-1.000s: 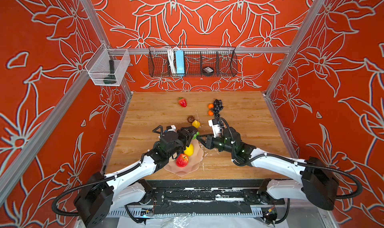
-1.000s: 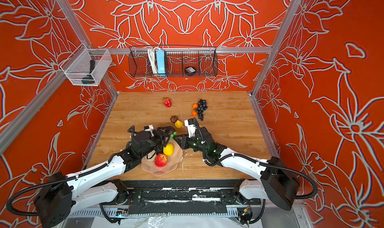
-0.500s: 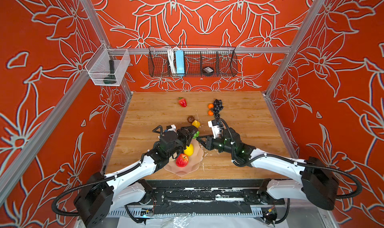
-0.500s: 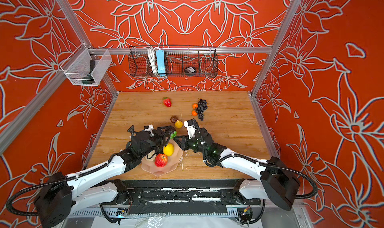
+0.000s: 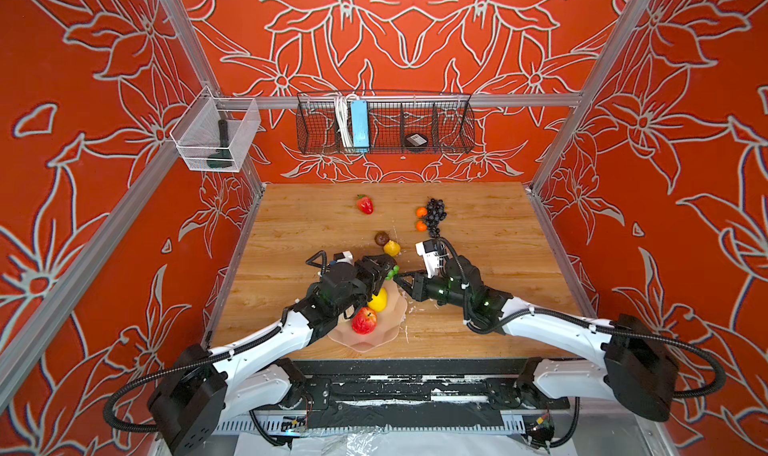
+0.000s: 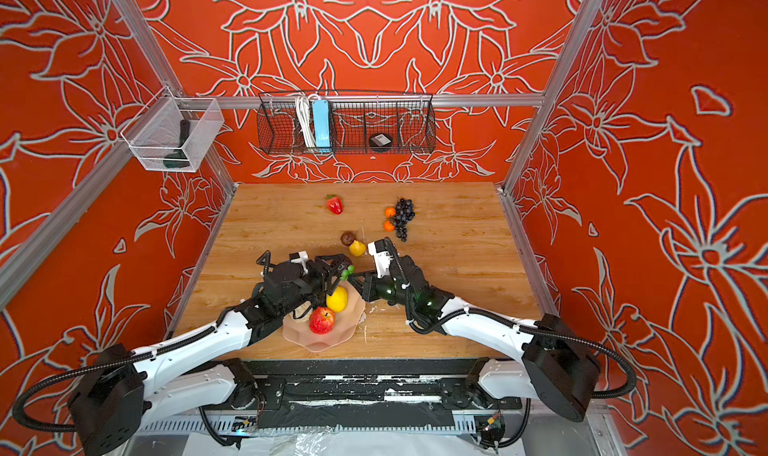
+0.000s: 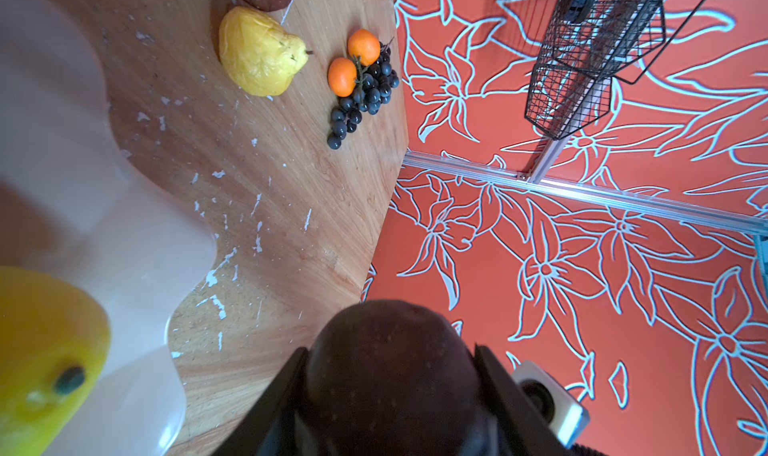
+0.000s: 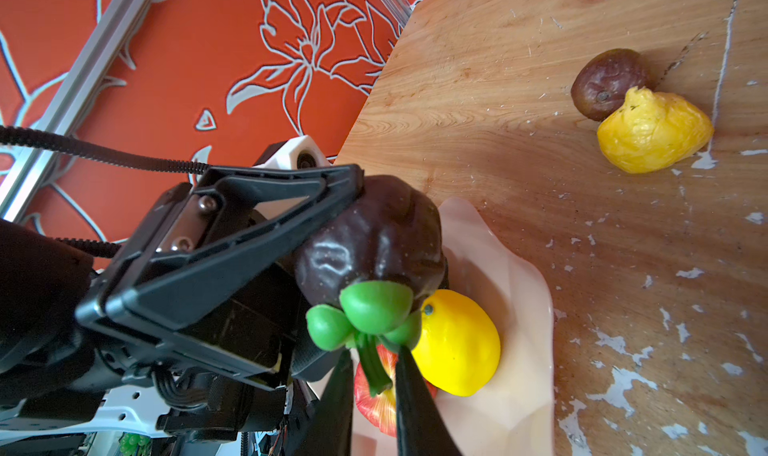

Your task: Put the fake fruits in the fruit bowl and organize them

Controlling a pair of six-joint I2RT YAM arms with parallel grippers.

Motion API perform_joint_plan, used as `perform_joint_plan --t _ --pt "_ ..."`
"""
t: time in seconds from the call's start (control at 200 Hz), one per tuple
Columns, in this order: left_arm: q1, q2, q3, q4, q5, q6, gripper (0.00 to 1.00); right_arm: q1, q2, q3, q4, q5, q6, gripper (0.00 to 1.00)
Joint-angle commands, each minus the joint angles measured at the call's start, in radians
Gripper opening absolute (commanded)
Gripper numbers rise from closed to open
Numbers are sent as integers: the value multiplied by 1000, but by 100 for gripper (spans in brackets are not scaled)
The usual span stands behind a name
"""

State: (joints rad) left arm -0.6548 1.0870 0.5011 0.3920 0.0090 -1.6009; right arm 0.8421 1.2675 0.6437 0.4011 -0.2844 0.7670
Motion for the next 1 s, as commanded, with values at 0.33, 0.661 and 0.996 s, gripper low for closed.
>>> perform_joint_plan --t 0.33,0.661,0.996 --pt "-8 14 24 17 14 -1 45 6 6 10 21 -13 3 16" --pt "-9 19 38 -20 14 7 58 8 1 14 3 -10 -5 8" --pt "-5 -56 92 -227 -34 168 85 8 -55 48 -143 10 -83 7"
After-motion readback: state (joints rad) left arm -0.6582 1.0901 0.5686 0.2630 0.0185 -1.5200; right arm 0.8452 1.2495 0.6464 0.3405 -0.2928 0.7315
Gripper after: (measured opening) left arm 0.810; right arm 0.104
